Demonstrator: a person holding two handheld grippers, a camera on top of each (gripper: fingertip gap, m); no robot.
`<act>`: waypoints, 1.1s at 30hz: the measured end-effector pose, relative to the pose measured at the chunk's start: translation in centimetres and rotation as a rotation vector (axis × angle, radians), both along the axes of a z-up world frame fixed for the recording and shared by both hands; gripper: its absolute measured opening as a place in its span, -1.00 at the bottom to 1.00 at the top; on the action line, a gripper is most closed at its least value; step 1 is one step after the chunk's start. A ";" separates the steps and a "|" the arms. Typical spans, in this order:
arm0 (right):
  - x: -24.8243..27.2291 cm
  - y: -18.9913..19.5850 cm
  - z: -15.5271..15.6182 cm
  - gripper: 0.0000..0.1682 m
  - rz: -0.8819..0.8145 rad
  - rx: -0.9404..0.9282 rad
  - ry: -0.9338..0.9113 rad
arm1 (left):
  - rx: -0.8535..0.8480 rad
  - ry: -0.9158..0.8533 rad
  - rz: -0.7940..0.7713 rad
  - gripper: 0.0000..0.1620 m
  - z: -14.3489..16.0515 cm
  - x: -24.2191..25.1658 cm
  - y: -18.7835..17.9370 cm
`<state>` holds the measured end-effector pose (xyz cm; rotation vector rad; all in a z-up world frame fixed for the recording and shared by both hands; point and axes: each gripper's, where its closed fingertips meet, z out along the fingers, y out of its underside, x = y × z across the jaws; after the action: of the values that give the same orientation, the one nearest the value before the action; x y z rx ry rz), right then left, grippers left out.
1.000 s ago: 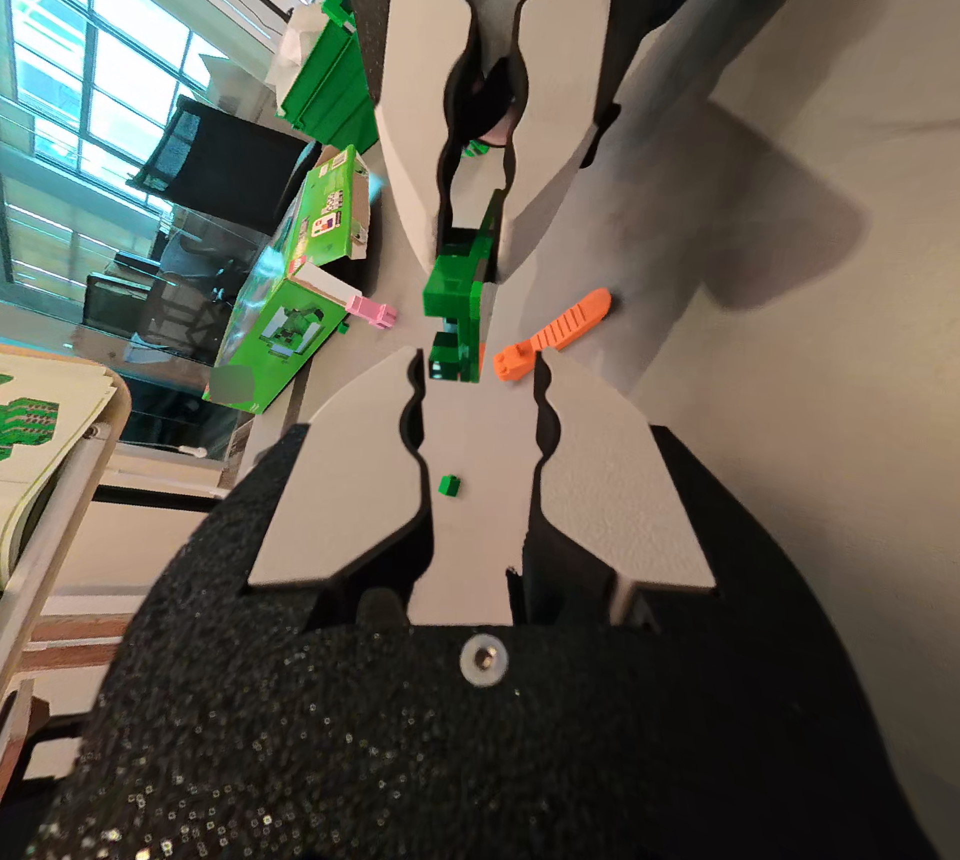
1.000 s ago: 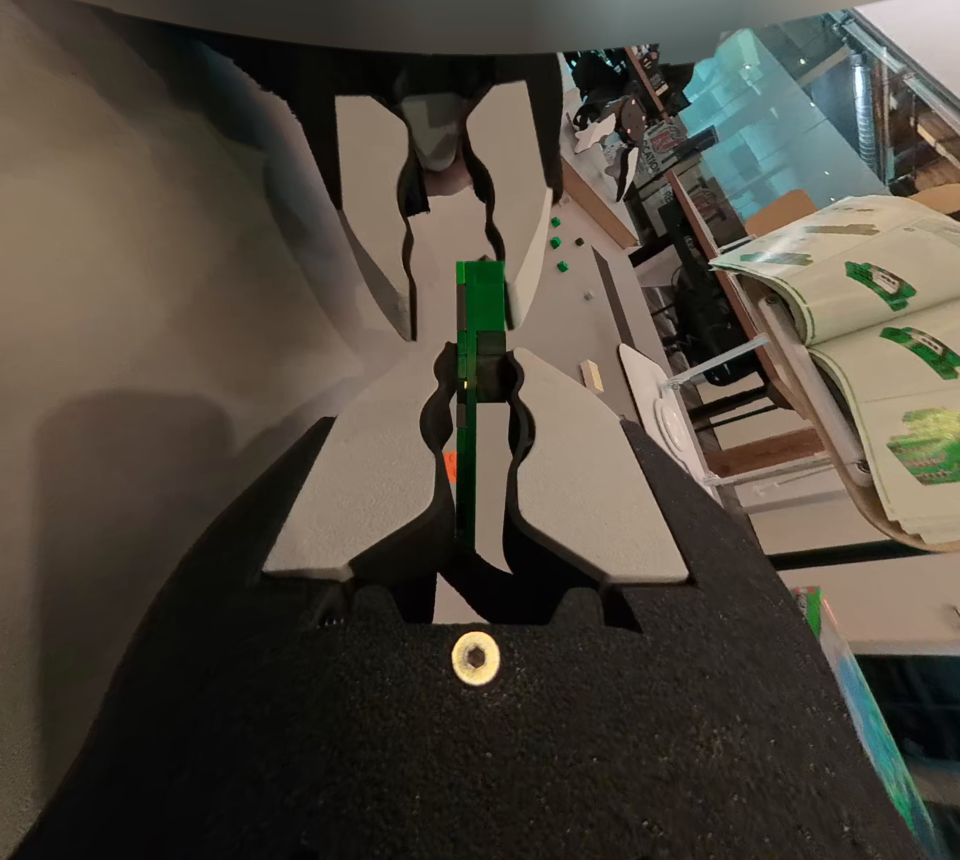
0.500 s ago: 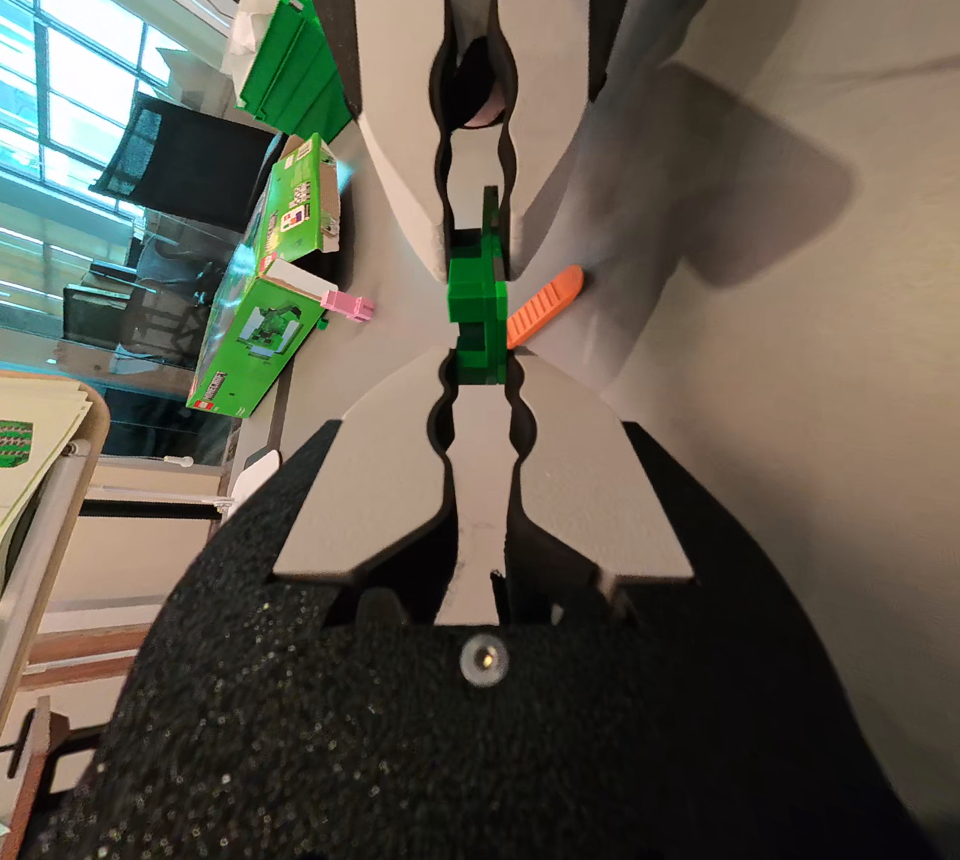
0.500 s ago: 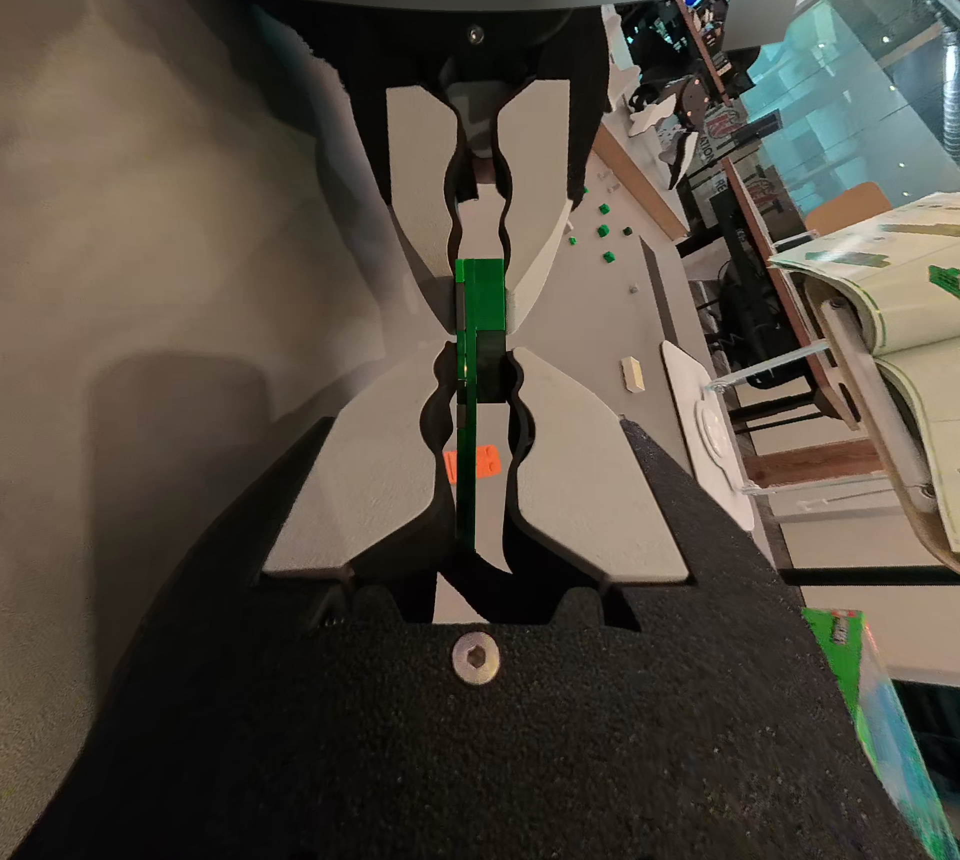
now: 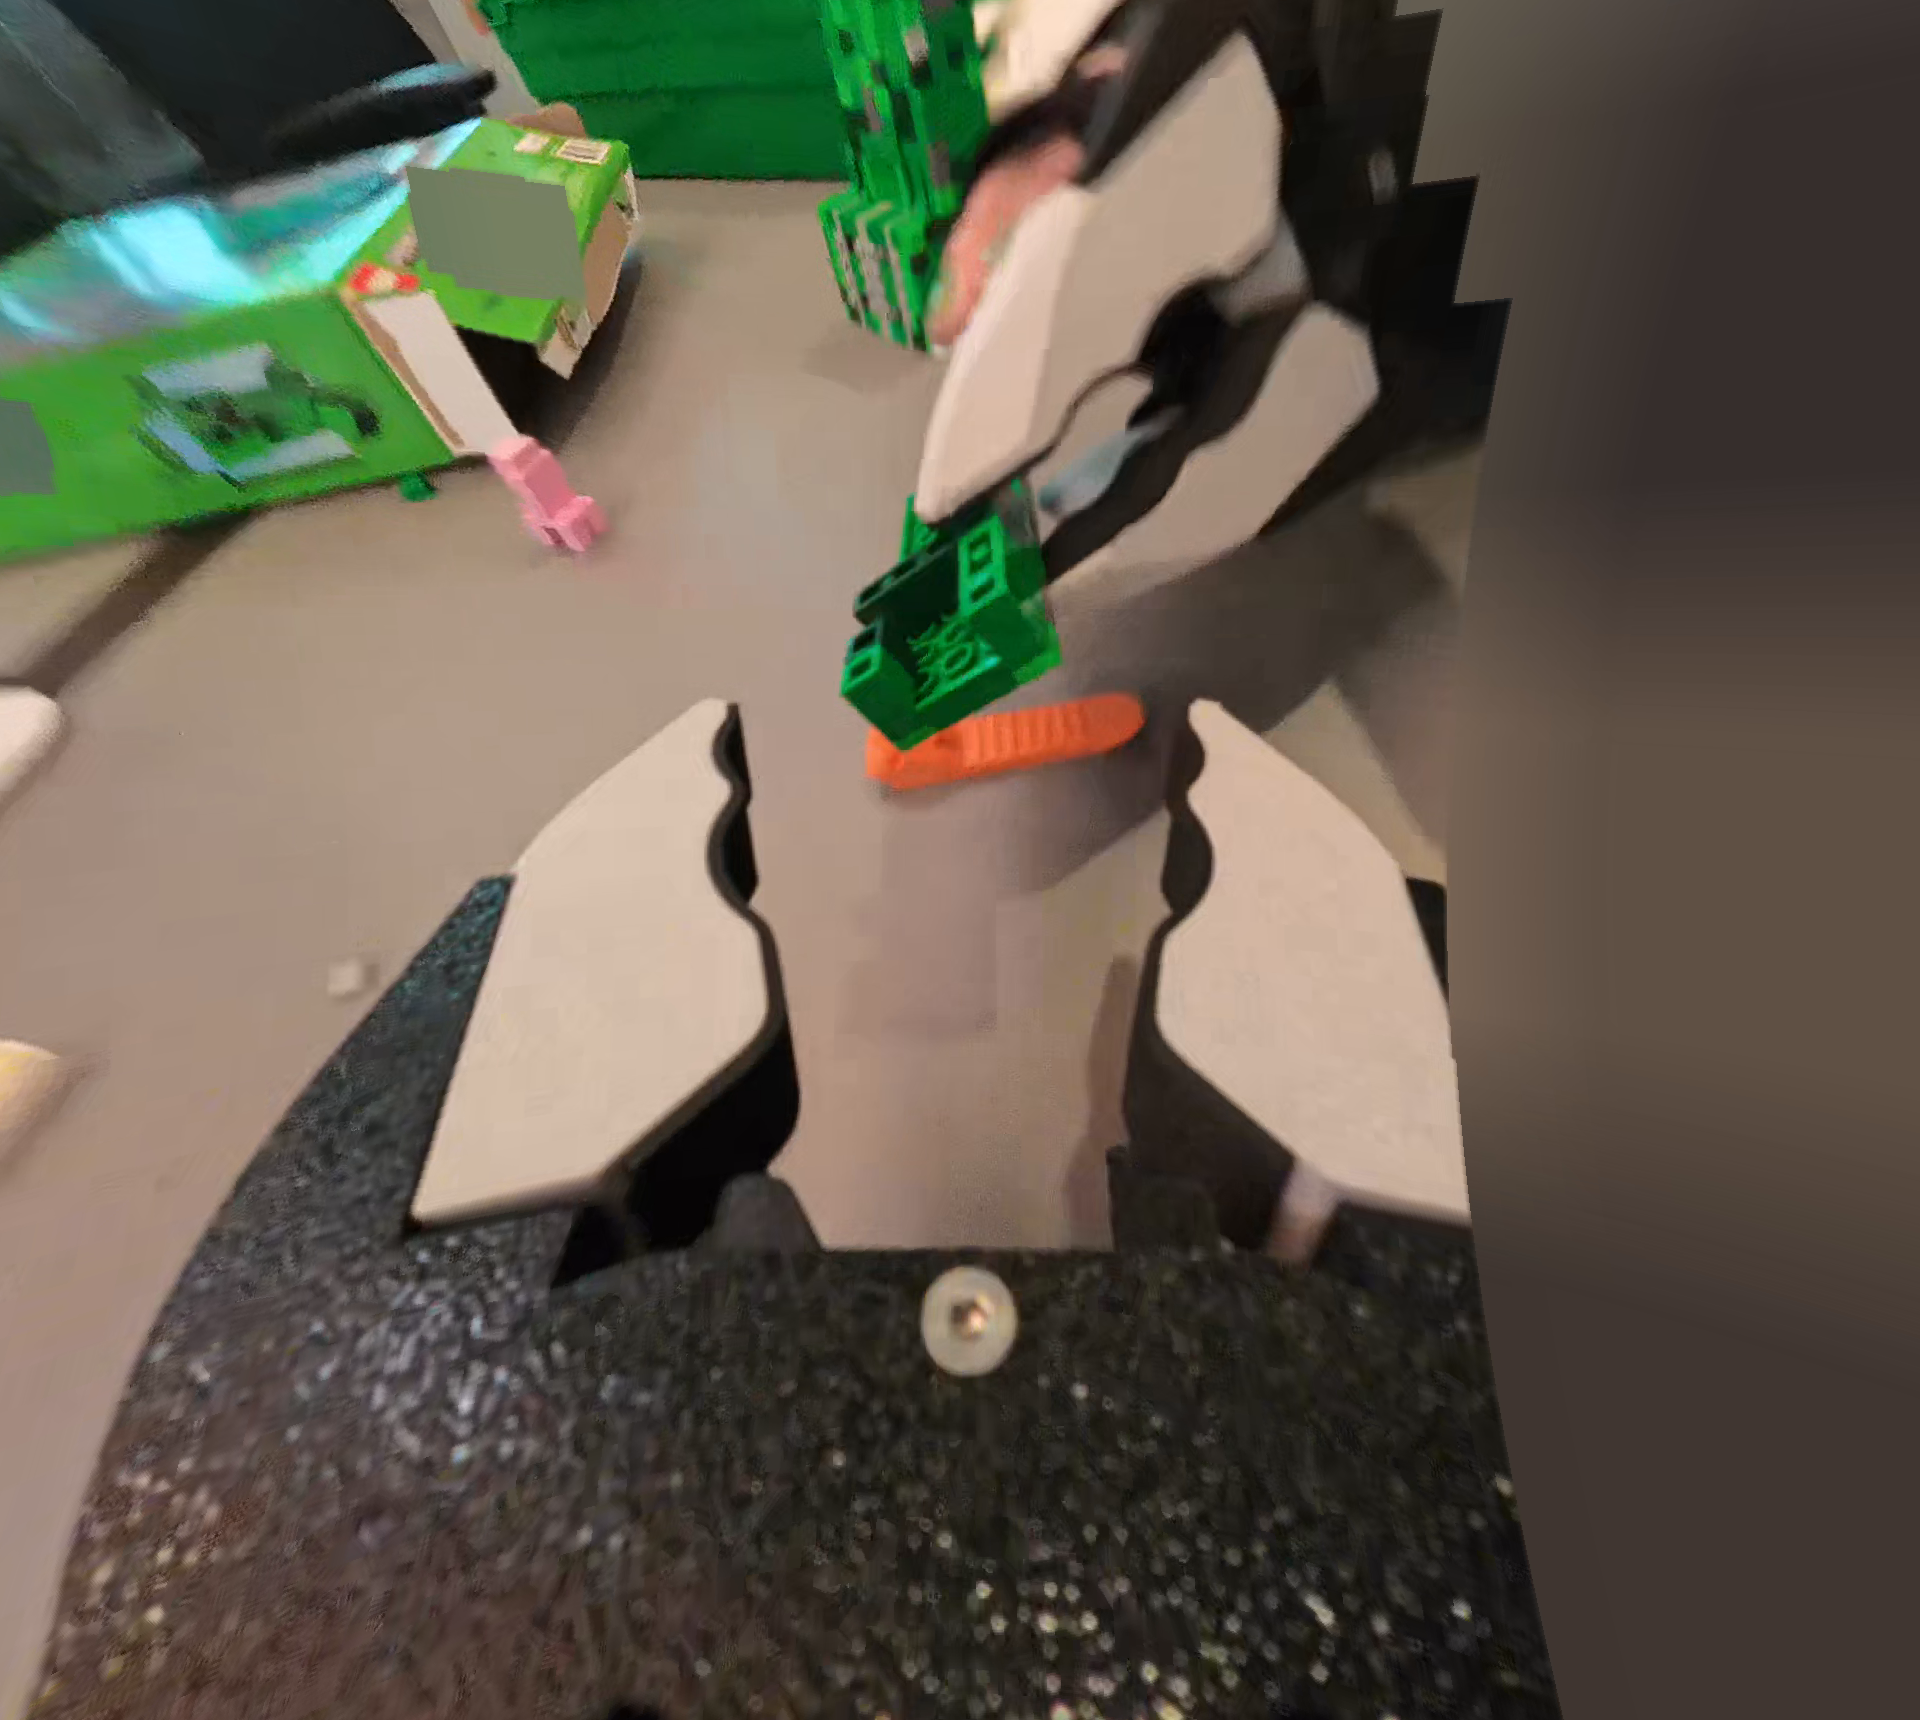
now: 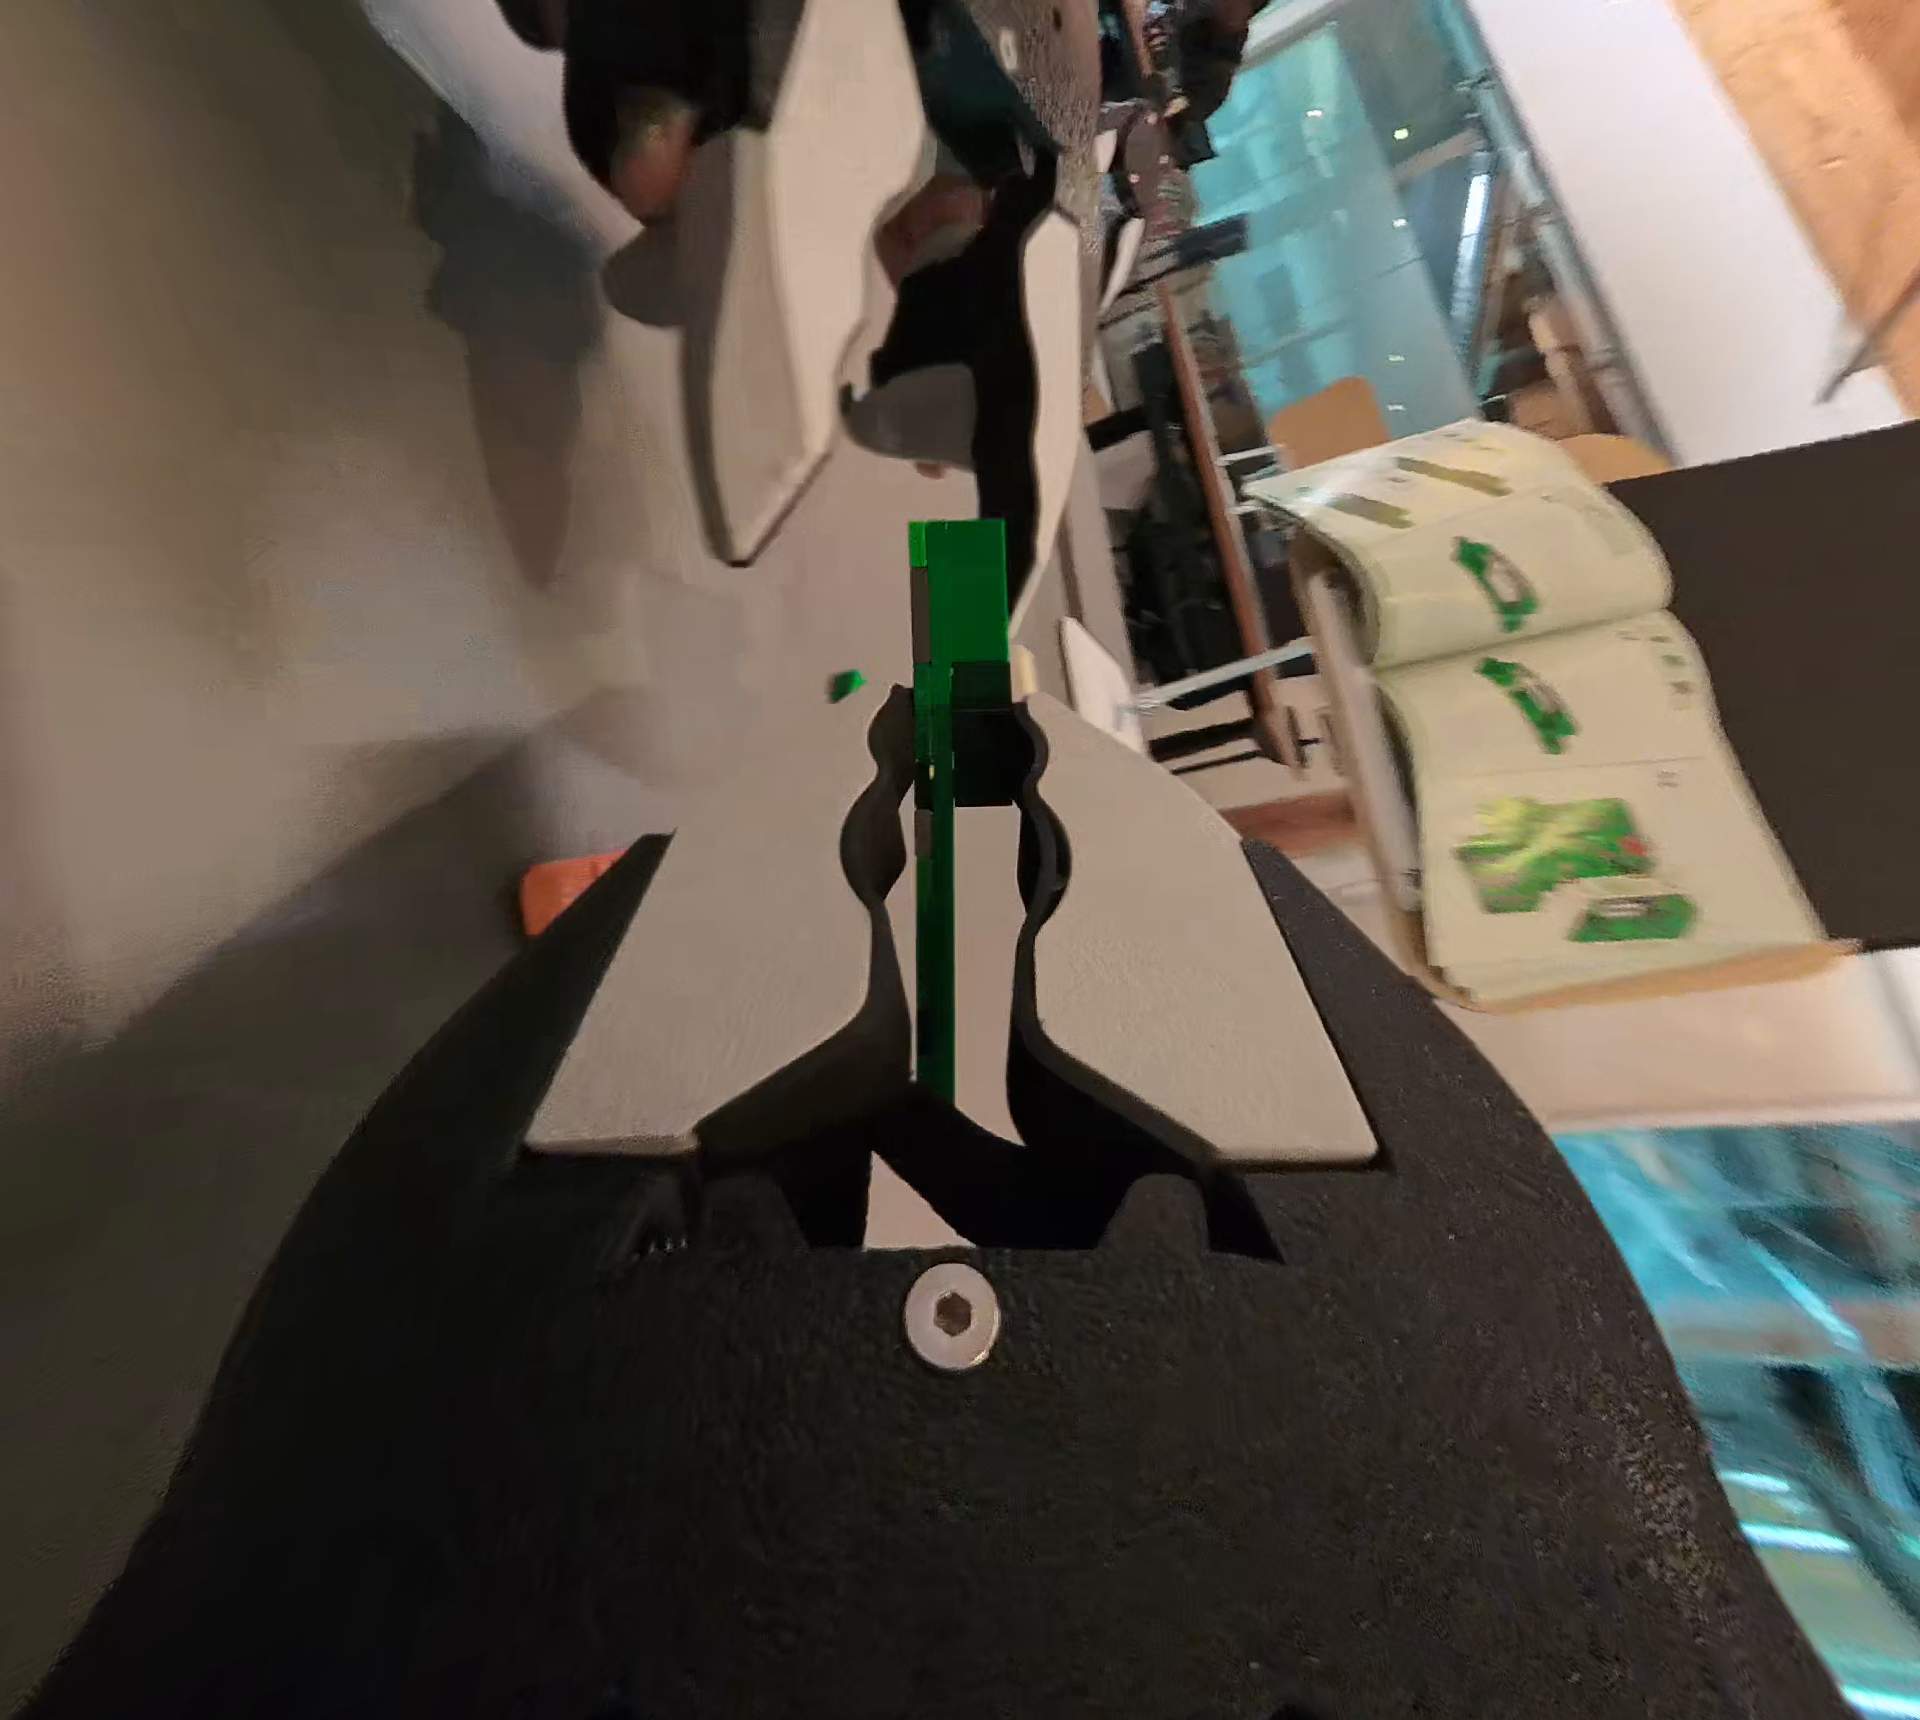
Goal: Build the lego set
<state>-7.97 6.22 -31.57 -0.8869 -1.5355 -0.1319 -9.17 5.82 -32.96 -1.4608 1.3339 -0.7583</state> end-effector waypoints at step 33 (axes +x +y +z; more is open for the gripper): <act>-4.0 8.1 -2.5 -0.91 -0.293 -1.158 -0.272 | -0.175 0.157 -0.114 -0.56 -3.4 -5.4 -0.4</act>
<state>-11.94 14.27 -34.04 -2.0670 -1.6872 0.5030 -14.61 5.46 -36.40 -1.6202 1.5108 -0.8666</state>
